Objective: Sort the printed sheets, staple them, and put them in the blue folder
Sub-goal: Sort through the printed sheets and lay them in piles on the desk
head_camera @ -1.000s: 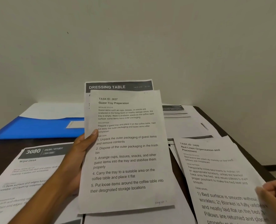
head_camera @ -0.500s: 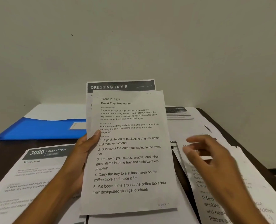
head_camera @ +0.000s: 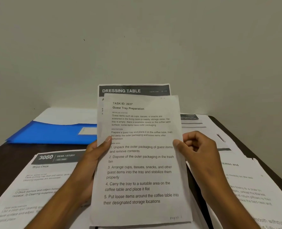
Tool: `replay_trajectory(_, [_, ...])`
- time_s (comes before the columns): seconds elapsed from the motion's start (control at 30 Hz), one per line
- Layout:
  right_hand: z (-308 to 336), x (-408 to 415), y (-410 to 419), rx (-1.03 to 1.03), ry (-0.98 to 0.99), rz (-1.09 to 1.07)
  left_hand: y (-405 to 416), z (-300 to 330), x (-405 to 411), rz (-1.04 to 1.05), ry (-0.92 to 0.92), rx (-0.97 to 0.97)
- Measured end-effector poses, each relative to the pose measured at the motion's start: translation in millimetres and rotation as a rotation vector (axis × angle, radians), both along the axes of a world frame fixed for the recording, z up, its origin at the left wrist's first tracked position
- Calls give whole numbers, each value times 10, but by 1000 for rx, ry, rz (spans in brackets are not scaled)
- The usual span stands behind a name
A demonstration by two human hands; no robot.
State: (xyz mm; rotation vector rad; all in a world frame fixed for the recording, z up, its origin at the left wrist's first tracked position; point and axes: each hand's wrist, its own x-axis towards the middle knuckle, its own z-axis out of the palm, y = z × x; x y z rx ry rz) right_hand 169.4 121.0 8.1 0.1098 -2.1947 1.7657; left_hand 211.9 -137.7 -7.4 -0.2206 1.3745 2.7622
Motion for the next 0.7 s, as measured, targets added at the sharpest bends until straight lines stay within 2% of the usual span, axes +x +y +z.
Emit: replay_trajectory(0.7, [-64, 25, 48, -26, 28, 11, -2, 6, -6, 11, 14, -37])
